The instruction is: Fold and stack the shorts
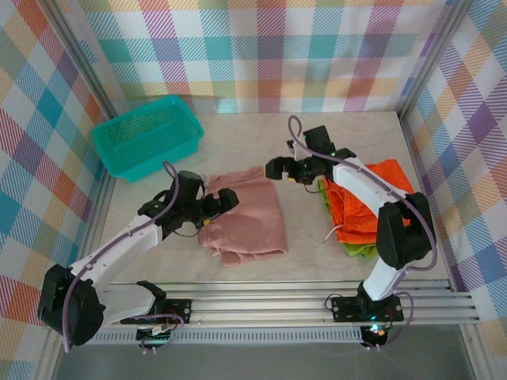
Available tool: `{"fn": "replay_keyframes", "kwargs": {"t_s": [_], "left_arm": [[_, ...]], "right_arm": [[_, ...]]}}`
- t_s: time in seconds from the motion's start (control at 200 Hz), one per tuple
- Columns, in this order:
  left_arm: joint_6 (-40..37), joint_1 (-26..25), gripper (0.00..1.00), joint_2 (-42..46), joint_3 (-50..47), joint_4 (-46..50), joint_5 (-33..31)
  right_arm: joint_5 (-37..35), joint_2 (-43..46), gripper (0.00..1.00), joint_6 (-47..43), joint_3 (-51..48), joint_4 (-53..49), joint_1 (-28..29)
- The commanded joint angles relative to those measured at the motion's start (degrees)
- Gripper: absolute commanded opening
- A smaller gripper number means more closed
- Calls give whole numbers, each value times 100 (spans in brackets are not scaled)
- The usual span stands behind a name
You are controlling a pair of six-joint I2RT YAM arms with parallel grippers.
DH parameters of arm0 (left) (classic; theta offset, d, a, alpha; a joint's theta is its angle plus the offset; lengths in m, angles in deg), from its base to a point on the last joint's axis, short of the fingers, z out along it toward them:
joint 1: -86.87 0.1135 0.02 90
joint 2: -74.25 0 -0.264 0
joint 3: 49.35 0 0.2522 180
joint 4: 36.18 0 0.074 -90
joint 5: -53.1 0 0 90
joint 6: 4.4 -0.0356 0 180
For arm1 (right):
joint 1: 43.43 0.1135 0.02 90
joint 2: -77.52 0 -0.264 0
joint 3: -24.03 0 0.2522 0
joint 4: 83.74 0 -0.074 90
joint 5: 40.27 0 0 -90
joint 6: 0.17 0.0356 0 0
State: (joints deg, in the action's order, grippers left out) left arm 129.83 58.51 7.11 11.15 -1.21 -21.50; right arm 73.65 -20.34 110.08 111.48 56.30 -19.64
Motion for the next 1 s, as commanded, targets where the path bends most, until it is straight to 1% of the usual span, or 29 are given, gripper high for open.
{"fn": "replay_keyframes", "kwargs": {"t_s": [0.0,0.085,0.21,0.26,0.5,0.835,0.995], "left_arm": [[-174,36,100,-354,-14,111,64],[-119,37,100,-702,-203,-205,130],[-24,33,100,-1064,-622,-479,-11],[-7,37,100,-1115,-790,-726,-83],[68,43,100,-1271,-1385,-1052,-229],[67,52,100,-1377,-1451,-1163,-245],[55,58,100,-1395,-1431,-1181,-226]], "right_arm": [[56,-159,100,-317,-318,-300,6],[217,-226,99,-237,-505,-106,3],[489,-448,98,-138,-618,62,2],[544,-549,96,-119,-636,79,4],[1035,-955,89,53,-713,364,19],[1356,-1299,82,425,-873,802,180],[1495,-1326,75,761,-996,1184,275]]}}
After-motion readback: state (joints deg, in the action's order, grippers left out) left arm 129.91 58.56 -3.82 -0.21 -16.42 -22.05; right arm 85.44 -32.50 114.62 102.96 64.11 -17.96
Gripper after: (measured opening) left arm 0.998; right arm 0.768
